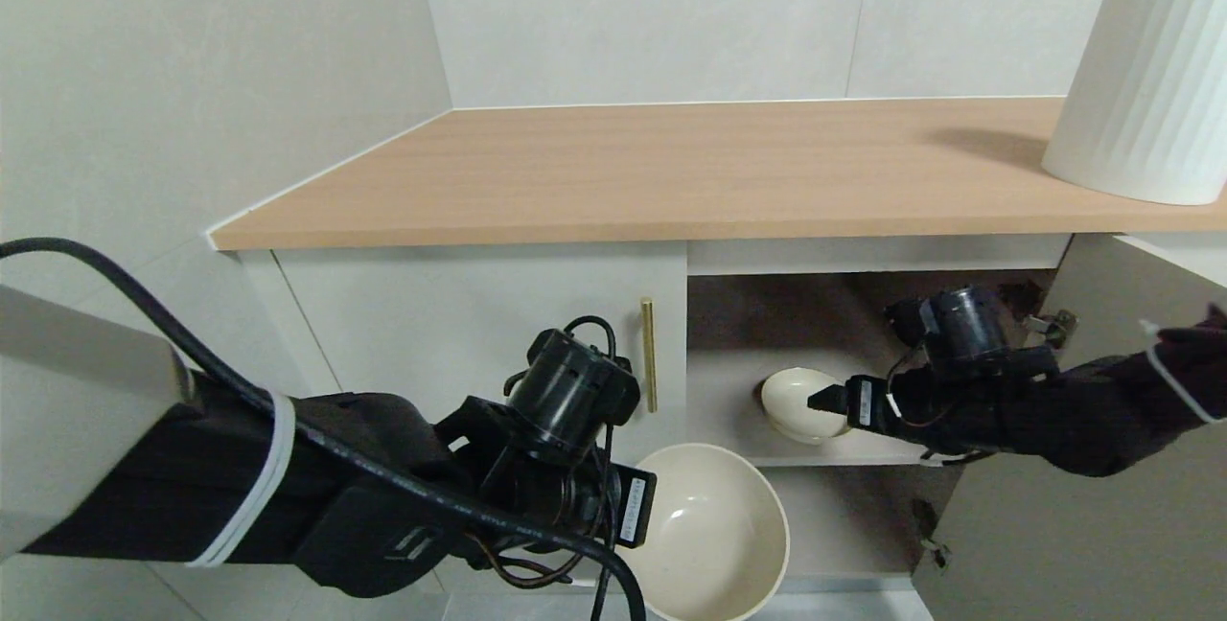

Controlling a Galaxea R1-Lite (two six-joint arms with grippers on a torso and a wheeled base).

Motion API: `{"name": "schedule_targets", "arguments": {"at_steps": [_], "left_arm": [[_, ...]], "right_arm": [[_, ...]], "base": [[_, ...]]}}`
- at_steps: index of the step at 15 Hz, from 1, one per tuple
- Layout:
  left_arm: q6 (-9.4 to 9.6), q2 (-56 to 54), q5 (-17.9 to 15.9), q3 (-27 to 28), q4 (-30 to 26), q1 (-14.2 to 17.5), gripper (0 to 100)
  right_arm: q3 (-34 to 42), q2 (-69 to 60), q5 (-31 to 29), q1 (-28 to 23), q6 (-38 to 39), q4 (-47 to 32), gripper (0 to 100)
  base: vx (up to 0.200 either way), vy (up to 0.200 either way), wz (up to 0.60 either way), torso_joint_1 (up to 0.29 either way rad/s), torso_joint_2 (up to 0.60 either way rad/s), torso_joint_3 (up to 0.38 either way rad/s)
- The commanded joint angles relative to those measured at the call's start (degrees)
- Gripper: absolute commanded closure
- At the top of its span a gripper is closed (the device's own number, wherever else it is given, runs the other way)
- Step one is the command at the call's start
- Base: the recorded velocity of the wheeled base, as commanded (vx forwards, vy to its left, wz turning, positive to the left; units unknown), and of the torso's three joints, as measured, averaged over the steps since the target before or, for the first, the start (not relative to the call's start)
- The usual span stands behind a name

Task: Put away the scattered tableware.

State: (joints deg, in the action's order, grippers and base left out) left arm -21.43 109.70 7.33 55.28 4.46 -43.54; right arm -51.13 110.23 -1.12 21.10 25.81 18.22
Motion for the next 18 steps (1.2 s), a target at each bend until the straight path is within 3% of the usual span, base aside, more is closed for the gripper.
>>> {"name": "schedule_targets", "arguments": {"at_steps": [1, 6, 14, 15, 18], "left_arm": [[-0.01, 2.0, 0.1, 0.0, 0.0, -0.6, 100], [-0.01, 1.8, 1.1, 0.0, 0.0, -1.5, 100], [-0.10, 1.5, 1.2, 0.0, -0.1, -1.5, 100], [-0.10, 1.5, 1.2, 0.0, -0.1, -1.5, 100], [-0.10, 1.5, 1.5, 0.0, -0.1, -1.8, 100]], "right_arm": [[1.4, -16.2, 7.5, 6.0, -0.3, -11.5, 0], [2.7, -14.3, 9.0, 16.8, -2.3, -15.7, 0], [2.2, -5.2, 4.1, 18.8, -2.3, -15.2, 0], [2.2, -5.1, 4.1, 18.9, -2.3, -15.2, 100], [2.3, -4.5, 4.2, 19.0, -2.3, -15.2, 100]], "base": [[0.000, 0.000, 0.00, 0.000, 0.00, 0.000], [0.000, 0.000, 0.00, 0.000, 0.00, 0.000], [0.000, 0.000, 0.00, 0.000, 0.00, 0.000], [0.000, 0.000, 0.00, 0.000, 0.00, 0.000], [0.000, 0.000, 0.00, 0.000, 0.00, 0.000]]}}
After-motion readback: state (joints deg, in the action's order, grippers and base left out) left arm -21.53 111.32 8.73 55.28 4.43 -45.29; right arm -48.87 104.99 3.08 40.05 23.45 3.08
